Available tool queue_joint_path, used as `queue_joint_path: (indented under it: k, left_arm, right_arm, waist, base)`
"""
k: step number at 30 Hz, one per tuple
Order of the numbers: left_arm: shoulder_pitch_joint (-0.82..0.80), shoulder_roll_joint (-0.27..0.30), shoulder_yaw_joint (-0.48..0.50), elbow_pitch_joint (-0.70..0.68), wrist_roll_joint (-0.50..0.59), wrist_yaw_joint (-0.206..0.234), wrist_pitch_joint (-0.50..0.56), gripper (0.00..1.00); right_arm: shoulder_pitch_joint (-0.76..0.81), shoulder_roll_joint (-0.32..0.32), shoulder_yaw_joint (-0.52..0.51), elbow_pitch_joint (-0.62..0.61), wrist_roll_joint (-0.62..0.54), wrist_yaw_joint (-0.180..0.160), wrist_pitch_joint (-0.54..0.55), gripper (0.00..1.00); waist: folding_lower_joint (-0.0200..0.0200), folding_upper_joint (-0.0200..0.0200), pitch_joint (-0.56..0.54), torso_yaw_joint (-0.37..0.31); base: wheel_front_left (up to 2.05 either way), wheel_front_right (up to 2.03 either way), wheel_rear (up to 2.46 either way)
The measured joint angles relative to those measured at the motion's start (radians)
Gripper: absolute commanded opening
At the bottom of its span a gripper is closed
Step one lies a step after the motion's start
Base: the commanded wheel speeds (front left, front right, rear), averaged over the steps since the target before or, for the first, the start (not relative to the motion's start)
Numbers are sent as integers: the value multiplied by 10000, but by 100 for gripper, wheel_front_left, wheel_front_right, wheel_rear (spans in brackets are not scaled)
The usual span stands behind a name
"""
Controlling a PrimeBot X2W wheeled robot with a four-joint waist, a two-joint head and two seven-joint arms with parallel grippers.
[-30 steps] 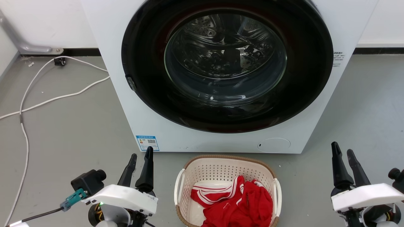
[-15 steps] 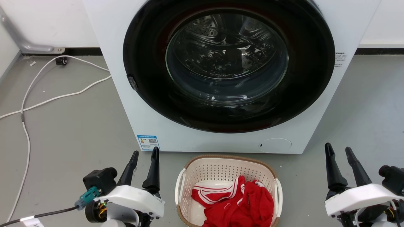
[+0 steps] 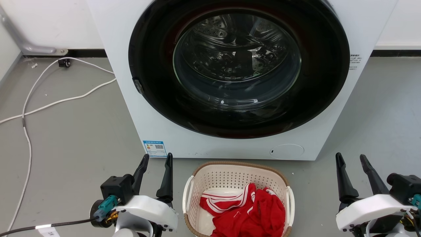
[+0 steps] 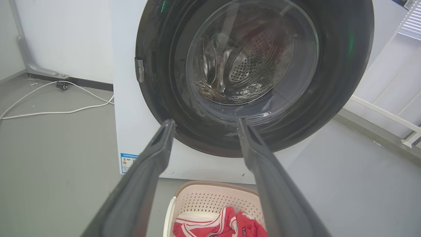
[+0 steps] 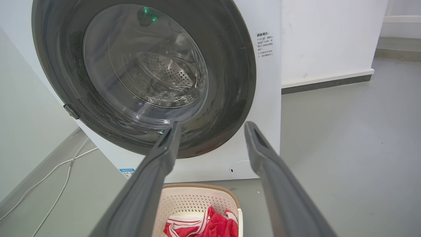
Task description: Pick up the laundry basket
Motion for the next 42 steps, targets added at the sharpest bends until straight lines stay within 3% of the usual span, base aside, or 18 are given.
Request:
queue_joint_path:
  k: [18, 42]
  left_arm:
    - [-64, -2, -286, -36, 1304, 130, -374, 100]
    - [30, -297, -109, 305, 2602, -138, -830, 100]
  right_arm:
    - [88, 2, 2, -96, -1256, 2, -184, 100]
    - [147, 4, -117, 146, -2153, 2, -667, 100]
  waist:
    - [0, 0, 45, 6]
    - [0, 0, -9, 54]
  base:
    - [0, 0, 0]
    - [0, 0, 0]
